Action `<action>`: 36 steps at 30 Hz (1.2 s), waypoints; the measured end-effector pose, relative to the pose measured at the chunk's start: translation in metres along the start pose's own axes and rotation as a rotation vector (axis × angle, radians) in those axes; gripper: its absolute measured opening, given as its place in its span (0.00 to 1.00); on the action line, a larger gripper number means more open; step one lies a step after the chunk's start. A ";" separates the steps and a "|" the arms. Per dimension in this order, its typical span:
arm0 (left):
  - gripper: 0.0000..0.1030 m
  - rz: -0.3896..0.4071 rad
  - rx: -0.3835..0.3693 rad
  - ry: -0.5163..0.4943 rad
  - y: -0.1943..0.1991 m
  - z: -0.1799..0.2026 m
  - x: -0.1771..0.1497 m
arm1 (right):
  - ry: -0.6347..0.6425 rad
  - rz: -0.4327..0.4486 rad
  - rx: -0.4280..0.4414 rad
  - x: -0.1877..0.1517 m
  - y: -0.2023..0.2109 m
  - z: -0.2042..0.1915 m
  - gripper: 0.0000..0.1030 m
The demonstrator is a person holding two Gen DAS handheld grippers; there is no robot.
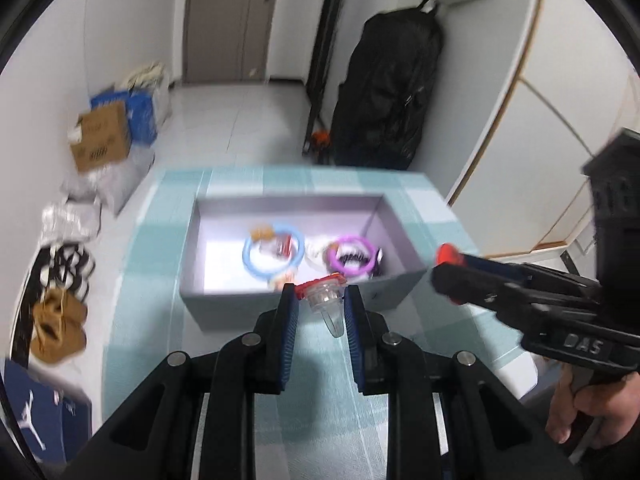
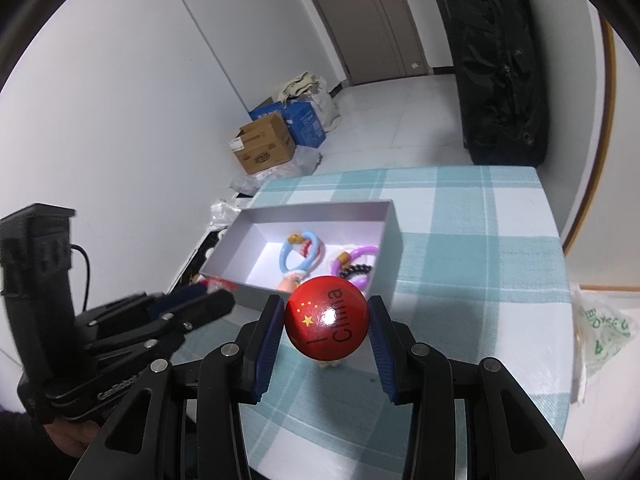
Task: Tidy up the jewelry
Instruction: 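Carry the red badge and clear pacifier into the box and open both tools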
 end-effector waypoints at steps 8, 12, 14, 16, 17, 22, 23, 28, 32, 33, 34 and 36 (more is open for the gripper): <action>0.18 0.019 -0.026 0.040 -0.002 -0.014 0.021 | 0.023 0.009 0.012 0.014 -0.013 -0.009 0.40; 0.18 0.018 -0.039 0.047 -0.006 -0.018 0.028 | 0.037 0.007 0.028 0.023 -0.022 -0.013 0.40; 0.18 0.005 -0.039 0.058 -0.012 -0.023 0.031 | 0.052 0.012 0.036 0.030 -0.027 -0.015 0.40; 0.18 -0.017 -0.049 0.078 -0.017 -0.027 0.032 | 0.058 0.018 0.043 0.036 -0.030 -0.017 0.40; 0.18 -0.028 -0.054 0.093 -0.020 -0.030 0.034 | 0.060 0.020 0.046 0.038 -0.032 -0.017 0.40; 0.18 -0.056 -0.065 0.122 -0.031 -0.037 0.041 | 0.062 0.008 0.043 0.046 -0.044 -0.015 0.40; 0.18 -0.064 -0.070 0.128 -0.033 -0.038 0.042 | 0.068 0.005 0.037 0.047 -0.047 -0.014 0.40; 0.18 -0.099 -0.073 0.133 -0.047 -0.040 0.044 | 0.063 -0.012 0.035 0.051 -0.058 -0.008 0.40; 0.18 -0.127 -0.058 0.115 -0.058 -0.039 0.045 | 0.042 -0.029 0.043 0.055 -0.067 -0.001 0.40; 0.18 -0.136 -0.063 0.119 -0.060 -0.040 0.045 | 0.038 -0.032 0.043 0.056 -0.069 0.000 0.40; 0.18 -0.146 -0.067 0.124 -0.063 -0.040 0.045 | 0.037 -0.036 0.044 0.057 -0.071 0.001 0.40; 0.18 -0.155 -0.070 0.128 -0.065 -0.041 0.045 | 0.040 -0.041 0.039 0.059 -0.074 0.002 0.40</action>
Point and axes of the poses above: each gripper's, at about its wrist camera, not at the fingertips, and y roughly against the way its jaws point, z to its right, x to its top, the point moved 6 cm from there along -y, roughly the way its jaws point, and after that the axes turned 7 degrees about y, right-handed, at the moved point
